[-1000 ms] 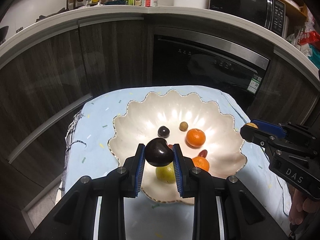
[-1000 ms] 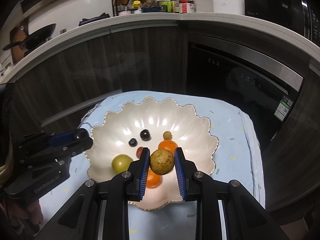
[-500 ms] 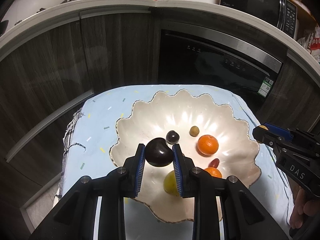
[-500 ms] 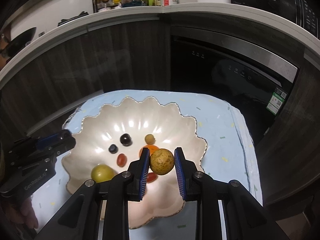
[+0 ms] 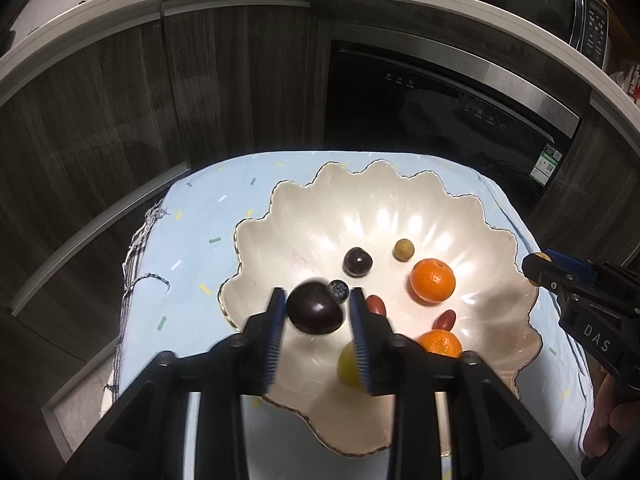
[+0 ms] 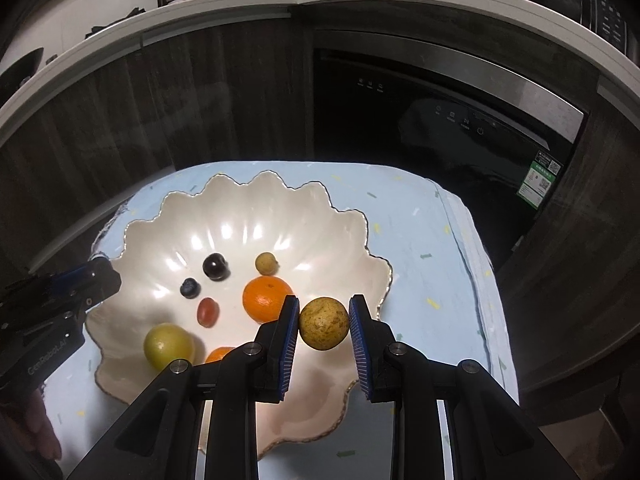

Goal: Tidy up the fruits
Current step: 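Open both tools to drop the plum and brown fruit into the bowl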

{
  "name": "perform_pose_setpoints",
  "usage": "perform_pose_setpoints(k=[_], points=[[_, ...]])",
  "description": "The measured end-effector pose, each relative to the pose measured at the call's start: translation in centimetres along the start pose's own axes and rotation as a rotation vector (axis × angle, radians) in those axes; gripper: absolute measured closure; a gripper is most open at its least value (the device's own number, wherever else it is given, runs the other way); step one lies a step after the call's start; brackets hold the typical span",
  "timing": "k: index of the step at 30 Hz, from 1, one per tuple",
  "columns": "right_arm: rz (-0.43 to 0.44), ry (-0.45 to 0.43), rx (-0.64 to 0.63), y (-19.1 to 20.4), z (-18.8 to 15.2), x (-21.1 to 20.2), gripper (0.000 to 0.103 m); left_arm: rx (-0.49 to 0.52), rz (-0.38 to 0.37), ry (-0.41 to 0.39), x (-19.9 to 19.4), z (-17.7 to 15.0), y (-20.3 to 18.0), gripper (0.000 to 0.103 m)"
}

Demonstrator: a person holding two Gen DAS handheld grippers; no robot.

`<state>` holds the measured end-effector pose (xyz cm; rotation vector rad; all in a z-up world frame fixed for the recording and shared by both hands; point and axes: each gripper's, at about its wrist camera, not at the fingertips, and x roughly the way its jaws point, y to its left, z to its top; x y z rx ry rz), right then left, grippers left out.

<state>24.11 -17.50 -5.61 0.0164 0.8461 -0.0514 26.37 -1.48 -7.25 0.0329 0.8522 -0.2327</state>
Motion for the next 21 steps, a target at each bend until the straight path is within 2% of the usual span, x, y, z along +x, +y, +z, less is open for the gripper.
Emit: perform_pose_setpoints(k=[2, 3, 5, 7, 9, 11, 14, 18, 21], points=[[-0.003, 0.0, -0.003, 0.0, 0.0, -0.1, 0.075, -0.003, 0.018, -0.017, -0.4, 0.0, 0.0, 0.046], [-0.004, 0.0, -0.005, 0.0, 0.1, -0.2, 0.074, -0.004, 0.021, -0.023, -0.5, 0.1, 0.0, 0.044], [-0.011, -0.004, -0.008, 0.0, 0.2, -0.4, 0.065, -0.001, 0.03, -0.027, -0.8, 0.2, 0.0, 0.041], [-0.018, -0.018, -0.006, 0.0, 0.3, -0.8, 0.049, 0.001, 0.039, -0.032, -1.1, 0.3, 0.1, 0.035], [-0.033, -0.038, -0.006, 0.0, 0.4, -1.3, 0.042, 0.001, 0.066, -0.042, -1.5, 0.4, 0.1, 0.021], [-0.045, -0.05, -0.011, 0.0, 0.5, -1.7, 0.04, -0.004, 0.087, -0.057, -1.9, 0.4, 0.2, 0.013], [-0.048, -0.058, -0.019, 0.2, 0.6, -2.1, 0.036, -0.017, 0.095, -0.063, -2.6, 0.5, 0.4, 0.011], [-0.055, -0.078, -0.008, 0.2, 0.6, -3.0, 0.026, -0.024, 0.099, -0.074, -3.5, 0.4, 0.5, 0.007], [-0.058, -0.092, -0.003, 0.3, 0.5, -3.7, 0.026, -0.029, 0.103, -0.083, -4.2, 0.4, 0.6, 0.005]])
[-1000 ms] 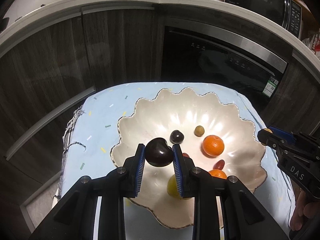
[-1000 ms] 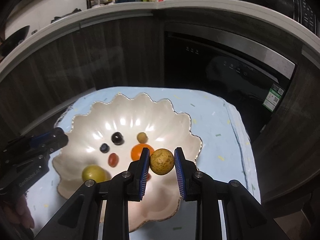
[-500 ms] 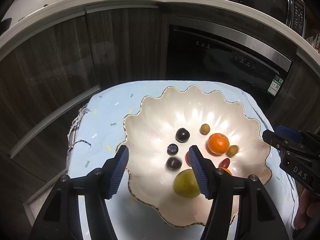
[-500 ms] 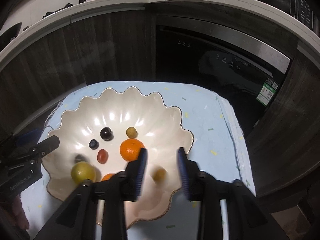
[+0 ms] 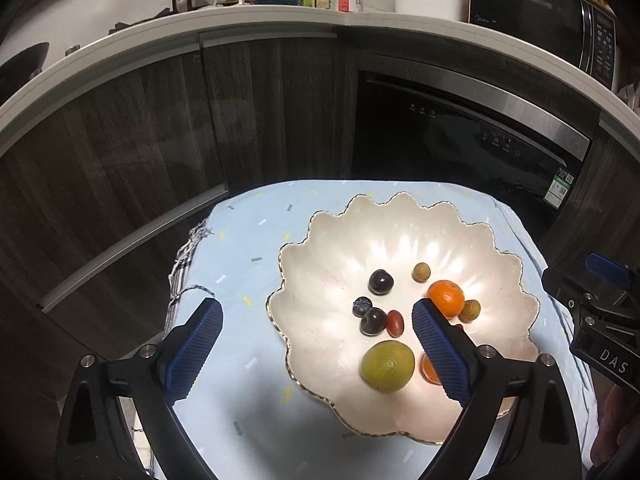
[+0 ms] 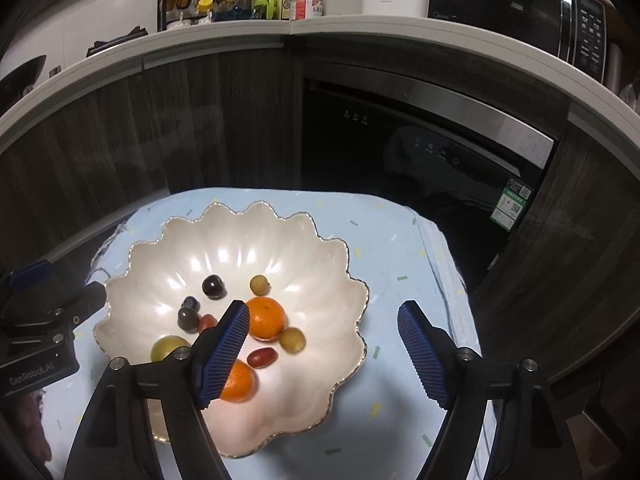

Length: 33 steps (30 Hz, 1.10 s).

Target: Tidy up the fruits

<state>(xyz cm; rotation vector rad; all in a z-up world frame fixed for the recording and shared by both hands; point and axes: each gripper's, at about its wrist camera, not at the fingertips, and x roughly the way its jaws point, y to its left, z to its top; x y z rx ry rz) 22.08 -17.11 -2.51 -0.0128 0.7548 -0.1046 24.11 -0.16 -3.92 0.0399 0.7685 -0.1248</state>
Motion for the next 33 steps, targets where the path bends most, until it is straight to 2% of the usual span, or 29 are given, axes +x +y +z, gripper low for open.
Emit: perform_pose_setpoints(k=[33], points=[[-0.003, -0.128, 0.031, 0.3, -1.9, -9.1, 0.025, -0.032, 0.007, -0.089, -9.1, -2.4, 1.0, 0.003]])
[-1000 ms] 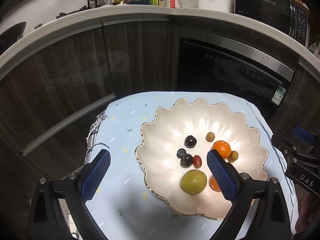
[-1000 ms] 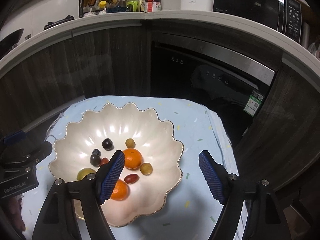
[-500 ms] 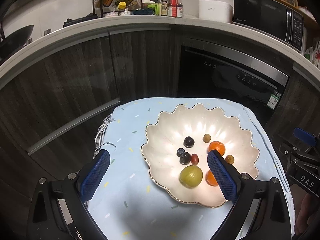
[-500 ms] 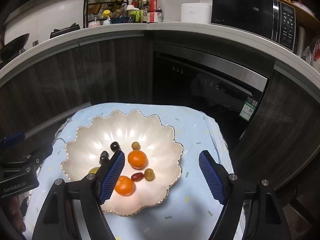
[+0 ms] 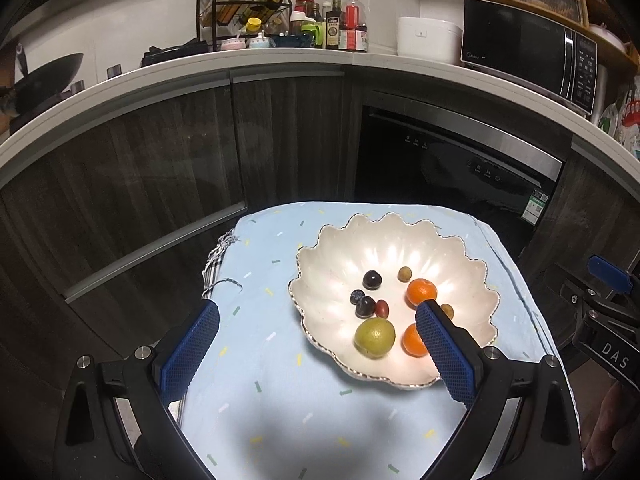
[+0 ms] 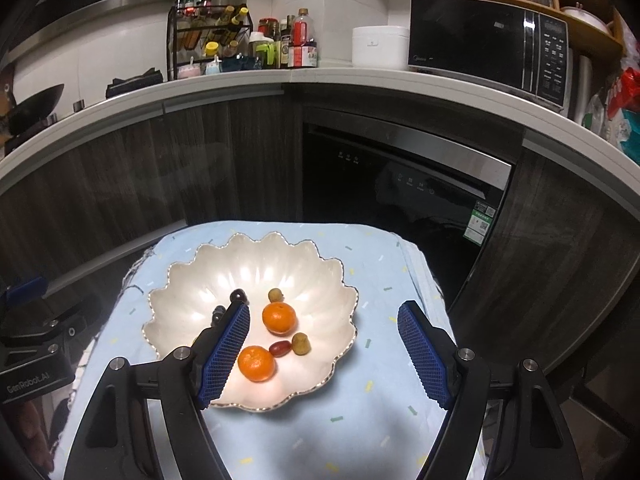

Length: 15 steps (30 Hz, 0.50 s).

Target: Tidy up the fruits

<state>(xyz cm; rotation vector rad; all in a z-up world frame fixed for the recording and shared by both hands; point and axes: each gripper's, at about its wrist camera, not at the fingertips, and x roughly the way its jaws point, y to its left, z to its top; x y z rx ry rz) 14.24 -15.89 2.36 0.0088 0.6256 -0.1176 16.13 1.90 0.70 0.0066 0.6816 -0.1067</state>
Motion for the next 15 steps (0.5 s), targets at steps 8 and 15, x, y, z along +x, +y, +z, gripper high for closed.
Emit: perform_pose_setpoints(k=[8, 15], points=[[0.015, -0.001, 0.034, -0.3, -1.0, -2.1, 0.025, -0.025, -0.011, 0.028, -2.0, -1.6, -0.1, 0.002], [0.012, -0.001, 0.053, -0.6, -2.2, -3.7, 0.025, -0.027, 0.001, 0.023, -3.6, -2.8, -0.2, 0.001]])
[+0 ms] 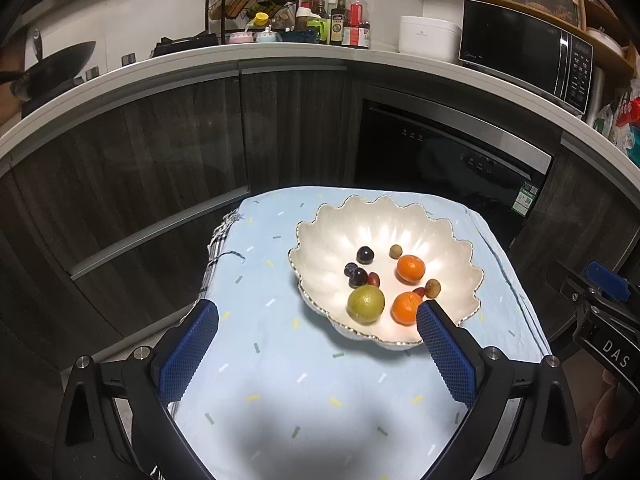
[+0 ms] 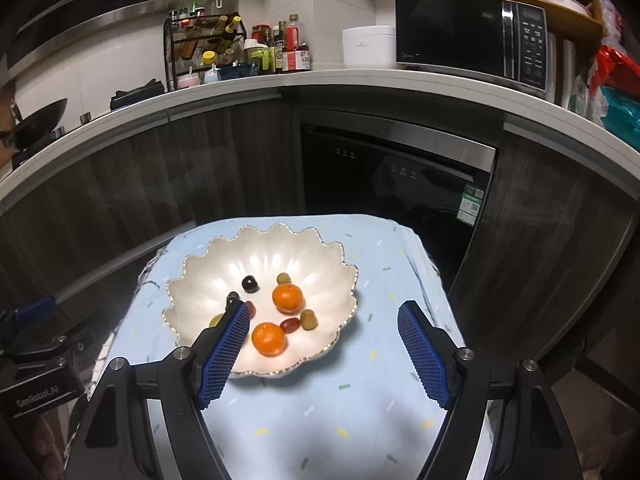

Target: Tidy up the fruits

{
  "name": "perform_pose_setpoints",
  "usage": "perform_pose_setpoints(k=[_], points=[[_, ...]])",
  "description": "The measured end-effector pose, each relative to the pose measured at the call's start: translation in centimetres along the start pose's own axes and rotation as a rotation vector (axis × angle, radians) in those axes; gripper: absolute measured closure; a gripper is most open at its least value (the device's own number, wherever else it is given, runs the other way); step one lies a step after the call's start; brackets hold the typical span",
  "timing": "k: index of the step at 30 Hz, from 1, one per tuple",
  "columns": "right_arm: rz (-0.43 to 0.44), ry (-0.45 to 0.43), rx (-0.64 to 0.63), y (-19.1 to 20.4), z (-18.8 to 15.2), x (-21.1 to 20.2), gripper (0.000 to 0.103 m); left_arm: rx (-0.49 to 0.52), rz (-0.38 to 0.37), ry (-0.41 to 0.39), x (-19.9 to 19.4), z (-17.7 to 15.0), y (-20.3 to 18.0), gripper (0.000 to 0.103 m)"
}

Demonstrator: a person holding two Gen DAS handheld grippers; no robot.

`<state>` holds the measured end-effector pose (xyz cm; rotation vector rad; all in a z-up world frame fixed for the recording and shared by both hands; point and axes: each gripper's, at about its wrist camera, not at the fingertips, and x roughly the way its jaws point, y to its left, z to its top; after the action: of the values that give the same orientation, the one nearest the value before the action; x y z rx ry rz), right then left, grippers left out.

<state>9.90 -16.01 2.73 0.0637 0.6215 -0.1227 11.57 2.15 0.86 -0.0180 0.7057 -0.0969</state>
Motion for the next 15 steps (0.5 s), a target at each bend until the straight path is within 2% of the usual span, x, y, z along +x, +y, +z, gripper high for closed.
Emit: perform_pose_setpoints(k=[3, 5, 11, 15], points=[[-0.009, -0.017, -0.012, 0.2, -0.5, -0.9, 0.025, -0.004, 0.013, -0.004, -0.6, -0.6, 0.2, 0.001], [-0.008, -0.015, -0.002, 0.1, -0.9, -1.4, 0.019, -0.002, 0.016, -0.006, -1.1, -1.1, 0.2, 0.0], [-0.005, -0.006, 0.012, 0.2, -2.4, -2.2, 0.019, -0.006, 0.022, 0.012, -1.6, -2.5, 0.4, 0.0], [0.006, 0.002, 0.012, 0.3, -3.3, -2.8, 0.019, -0.043, 0.022, -0.003, -2.4, -3.2, 0.9, 0.0]])
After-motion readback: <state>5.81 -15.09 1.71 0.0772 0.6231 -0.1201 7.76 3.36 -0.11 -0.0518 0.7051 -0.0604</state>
